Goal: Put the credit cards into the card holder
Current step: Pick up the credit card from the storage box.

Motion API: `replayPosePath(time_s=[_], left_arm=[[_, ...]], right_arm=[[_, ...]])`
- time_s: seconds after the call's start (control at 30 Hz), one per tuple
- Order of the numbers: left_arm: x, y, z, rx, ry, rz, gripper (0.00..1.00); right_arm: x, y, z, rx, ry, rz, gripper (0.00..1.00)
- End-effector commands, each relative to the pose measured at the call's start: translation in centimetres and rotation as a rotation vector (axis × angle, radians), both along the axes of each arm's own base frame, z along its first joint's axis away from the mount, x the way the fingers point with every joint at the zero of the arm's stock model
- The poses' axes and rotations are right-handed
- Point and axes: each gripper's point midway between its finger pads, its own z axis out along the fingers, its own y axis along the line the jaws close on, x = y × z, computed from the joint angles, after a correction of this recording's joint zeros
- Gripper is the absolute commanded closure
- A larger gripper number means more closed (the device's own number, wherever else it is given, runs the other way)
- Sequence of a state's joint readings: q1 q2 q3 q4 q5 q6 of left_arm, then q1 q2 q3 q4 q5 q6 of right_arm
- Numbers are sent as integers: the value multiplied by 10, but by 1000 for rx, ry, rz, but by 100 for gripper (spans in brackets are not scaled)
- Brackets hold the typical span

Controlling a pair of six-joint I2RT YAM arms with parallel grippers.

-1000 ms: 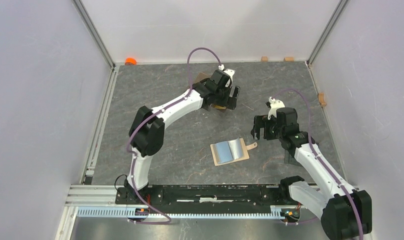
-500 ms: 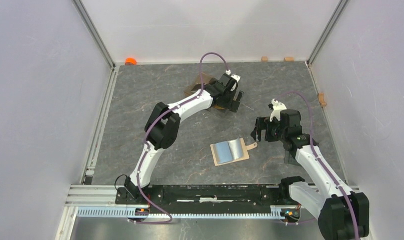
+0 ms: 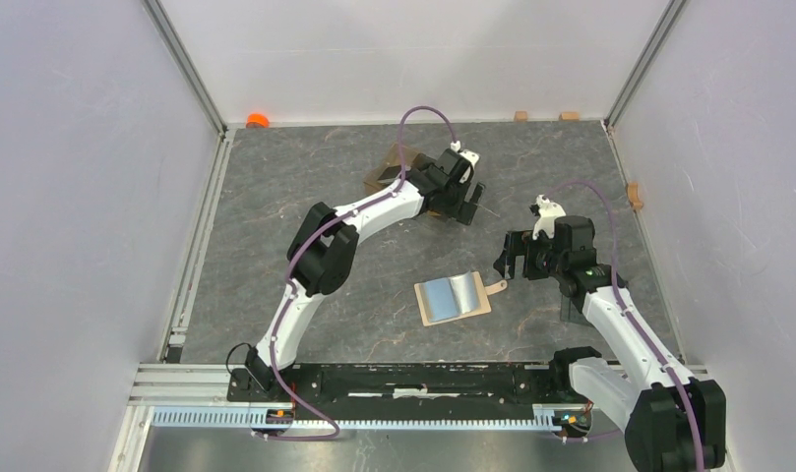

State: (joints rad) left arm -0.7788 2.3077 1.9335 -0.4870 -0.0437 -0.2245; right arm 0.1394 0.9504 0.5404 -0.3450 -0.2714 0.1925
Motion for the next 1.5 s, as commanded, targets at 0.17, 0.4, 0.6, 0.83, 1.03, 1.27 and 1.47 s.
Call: replayPosePath(time_s=[0.17, 0.4, 0.6, 0.83, 1.03, 1.27, 1.47], left_arm=[[-17, -22, 50, -76, -88, -81, 4], [-21, -24, 64, -99, -115, -90, 6], [-23, -23, 60, -93, -104, -95, 19], [-20, -12, 54, -37, -121, -69, 47], [-20, -3, 66, -7, -166, -56, 66], [-21, 10, 88, -7, -225, -10, 81], [-29, 30, 121, -16, -284, 27, 98]], right_arm=[[3, 2, 4, 25, -28, 10, 2], [2, 2, 2, 31, -23, 11, 2], [2, 3, 1, 35, -20, 14, 2], [1, 4, 1, 46, -18, 16, 2], [2, 4, 5, 51, -27, 15, 2], [4, 8, 11, 76, -41, 24, 2], [7, 12, 25, 95, -84, 45, 2]])
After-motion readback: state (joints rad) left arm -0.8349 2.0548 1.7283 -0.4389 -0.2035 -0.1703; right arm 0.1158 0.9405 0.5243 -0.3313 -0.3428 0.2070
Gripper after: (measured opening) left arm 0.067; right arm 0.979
